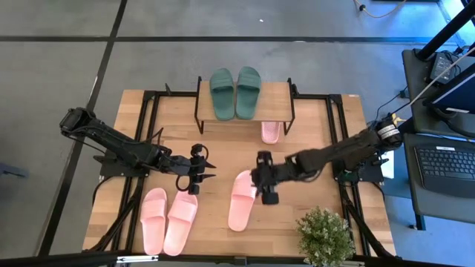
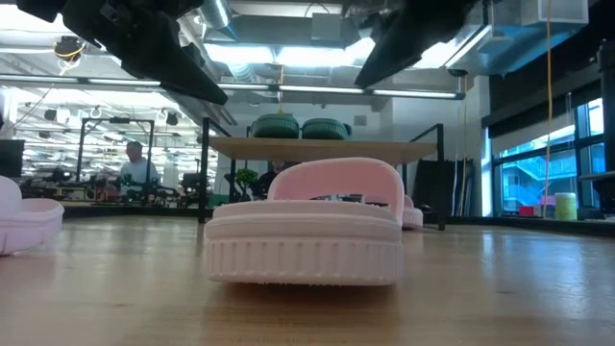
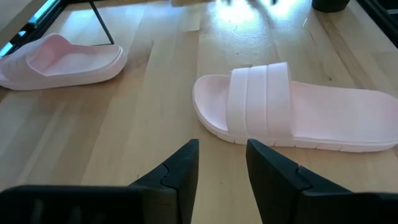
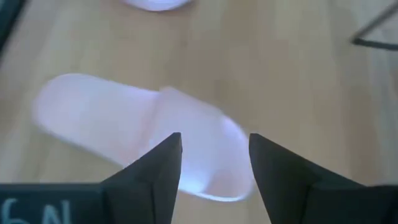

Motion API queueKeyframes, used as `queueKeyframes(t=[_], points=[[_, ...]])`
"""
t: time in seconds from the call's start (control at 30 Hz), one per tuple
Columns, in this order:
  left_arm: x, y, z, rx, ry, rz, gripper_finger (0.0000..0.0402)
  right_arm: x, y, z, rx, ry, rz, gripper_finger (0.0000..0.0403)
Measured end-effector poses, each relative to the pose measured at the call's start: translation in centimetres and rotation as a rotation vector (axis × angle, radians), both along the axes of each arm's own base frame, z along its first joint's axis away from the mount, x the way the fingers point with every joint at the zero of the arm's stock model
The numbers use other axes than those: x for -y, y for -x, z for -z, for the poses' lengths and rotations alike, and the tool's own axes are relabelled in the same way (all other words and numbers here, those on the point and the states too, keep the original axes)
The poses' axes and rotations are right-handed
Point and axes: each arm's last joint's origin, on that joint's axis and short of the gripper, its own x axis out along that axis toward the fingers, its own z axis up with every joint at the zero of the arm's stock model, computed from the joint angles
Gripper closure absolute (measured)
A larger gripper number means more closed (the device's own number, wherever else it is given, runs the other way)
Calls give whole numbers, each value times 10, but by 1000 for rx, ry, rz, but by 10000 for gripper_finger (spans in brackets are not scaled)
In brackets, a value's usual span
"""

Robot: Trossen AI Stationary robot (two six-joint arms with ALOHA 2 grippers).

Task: Pick and place slides into the shelf
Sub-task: Put the pink slide under the shelf

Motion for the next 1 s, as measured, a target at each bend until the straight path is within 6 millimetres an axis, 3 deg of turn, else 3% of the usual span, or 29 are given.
queueKeyframes(t=[0.2,0.43,0.63,1.0], points=[[1,0,0,2,-4,8,276,-31,5,4,61,85,13,214],[1,0,-1,6,-3,8,276,-63,-5,36,97,159,4,216],[1,0,-1,7,-2,7,276,-76,-18,65,50,240,16,244],[1,0,0,-2,-5,8,276,-91,-39,88,-167,345,17,297]])
